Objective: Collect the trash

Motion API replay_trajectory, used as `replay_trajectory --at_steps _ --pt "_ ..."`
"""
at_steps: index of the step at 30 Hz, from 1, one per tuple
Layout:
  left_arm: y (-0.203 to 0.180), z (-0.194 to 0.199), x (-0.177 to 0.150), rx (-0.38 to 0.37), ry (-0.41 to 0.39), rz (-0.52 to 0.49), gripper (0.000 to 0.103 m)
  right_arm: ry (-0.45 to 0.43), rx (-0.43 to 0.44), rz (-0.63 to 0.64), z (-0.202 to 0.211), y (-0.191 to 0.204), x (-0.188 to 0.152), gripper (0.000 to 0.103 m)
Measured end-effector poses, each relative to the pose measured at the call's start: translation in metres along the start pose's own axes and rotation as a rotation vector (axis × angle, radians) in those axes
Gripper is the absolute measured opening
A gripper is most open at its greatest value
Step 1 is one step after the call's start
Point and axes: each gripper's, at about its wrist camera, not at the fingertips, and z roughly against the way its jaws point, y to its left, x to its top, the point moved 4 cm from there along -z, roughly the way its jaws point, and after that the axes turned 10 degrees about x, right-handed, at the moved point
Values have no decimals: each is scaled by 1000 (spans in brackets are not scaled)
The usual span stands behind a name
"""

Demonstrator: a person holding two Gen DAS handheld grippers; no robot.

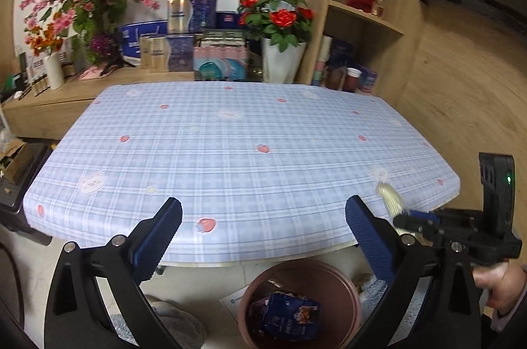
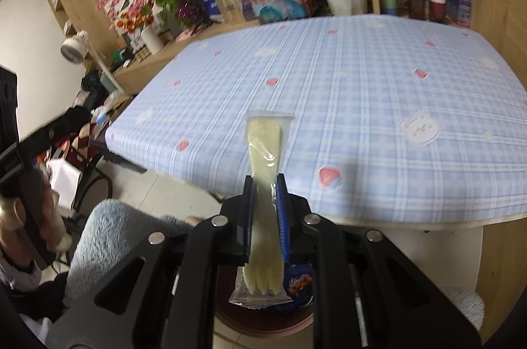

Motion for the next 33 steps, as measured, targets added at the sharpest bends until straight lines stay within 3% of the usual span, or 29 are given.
replay_trajectory --at_steps 10,17,20,26,33 --pt "13 2 -14 73 16 6 97 123 25 21 -31 19 -23 17" --pt "17 4 -17 133 5 4 97 137 8 40 -35 24 -26 46" --pt "18 5 -15 160 0 0 97 114 -22 41 -30 22 -21 65" --pt "16 13 -5 151 -19 -1 97 49 -108 67 -11 18 -2 89" --pt "9 36 32 129 -88 -4 97 -89 -193 111 35 20 43 97"
